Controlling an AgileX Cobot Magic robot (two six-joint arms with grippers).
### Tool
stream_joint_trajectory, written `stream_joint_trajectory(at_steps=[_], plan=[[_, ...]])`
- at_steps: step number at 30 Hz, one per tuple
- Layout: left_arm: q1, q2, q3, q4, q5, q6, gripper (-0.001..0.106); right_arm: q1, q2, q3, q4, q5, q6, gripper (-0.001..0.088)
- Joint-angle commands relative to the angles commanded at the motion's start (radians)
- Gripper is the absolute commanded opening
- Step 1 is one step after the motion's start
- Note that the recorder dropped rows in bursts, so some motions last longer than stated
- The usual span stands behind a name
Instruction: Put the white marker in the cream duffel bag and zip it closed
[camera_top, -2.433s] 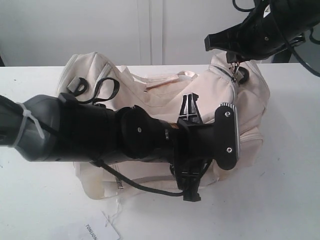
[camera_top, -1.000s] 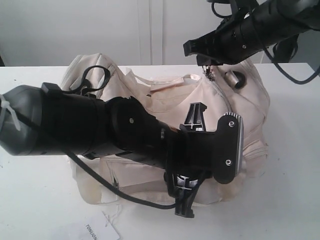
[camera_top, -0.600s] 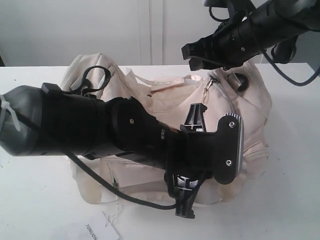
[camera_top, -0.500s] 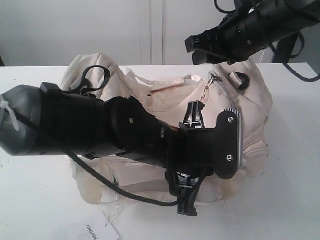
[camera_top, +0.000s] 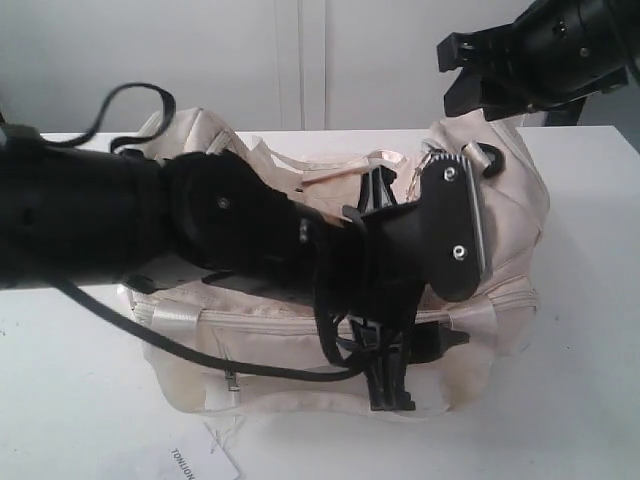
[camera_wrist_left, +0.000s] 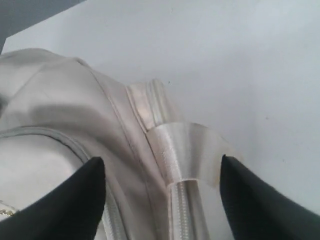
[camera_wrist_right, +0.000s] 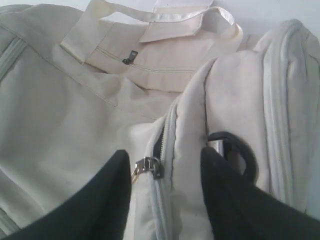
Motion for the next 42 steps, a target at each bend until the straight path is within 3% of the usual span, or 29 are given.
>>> stream_joint_trajectory(at_steps=[6,10,14,18,23,25,28,34,37,42], plan=[[0.034,-0.091,0.0,0.0,0.069,-0.143,0.054,-0.009,-0.037,0.0,-0.003,0.056,0.011,0.0281],[0.105,-0.13,0.0,0.0,0.136,-0.287,0.027,-0.009,-0.049,0.0,-0.01,0.097,0.022,0.0123],[0.217,-0.16,0.0,0.037,0.249,-0.437,0.0,-0.009,-0.052,0.004,-0.075,0.134,0.088,0.0],[0.349,-0.187,0.0,0.135,0.347,-0.65,0.0,-0.009,-0.059,0.018,-0.127,0.15,0.103,0.0],[0.498,-0.23,0.0,0.347,0.438,-0.92,0.0,-0.03,-0.072,0.047,-0.142,0.153,0.104,0.0],[0.551,-0.25,0.0,0.426,0.484,-1.009,0.0,-0.054,-0.08,0.065,-0.144,0.153,0.104,0.0],[0.686,-0.292,0.0,0.59,0.604,-1.18,0.0,-0.122,-0.096,0.102,-0.146,0.157,0.096,0.0],[0.884,-0.317,0.0,0.614,0.733,-1.268,0.0,-0.189,-0.116,0.117,-0.189,0.167,0.086,0.0],[0.921,-0.326,0.0,0.635,0.75,-1.278,0.0,-0.189,-0.123,0.132,-0.204,0.162,0.087,0.0],[0.926,-0.374,0.025,0.768,0.775,-1.369,0.0,-0.189,-0.188,0.199,-0.236,0.151,0.087,0.0]])
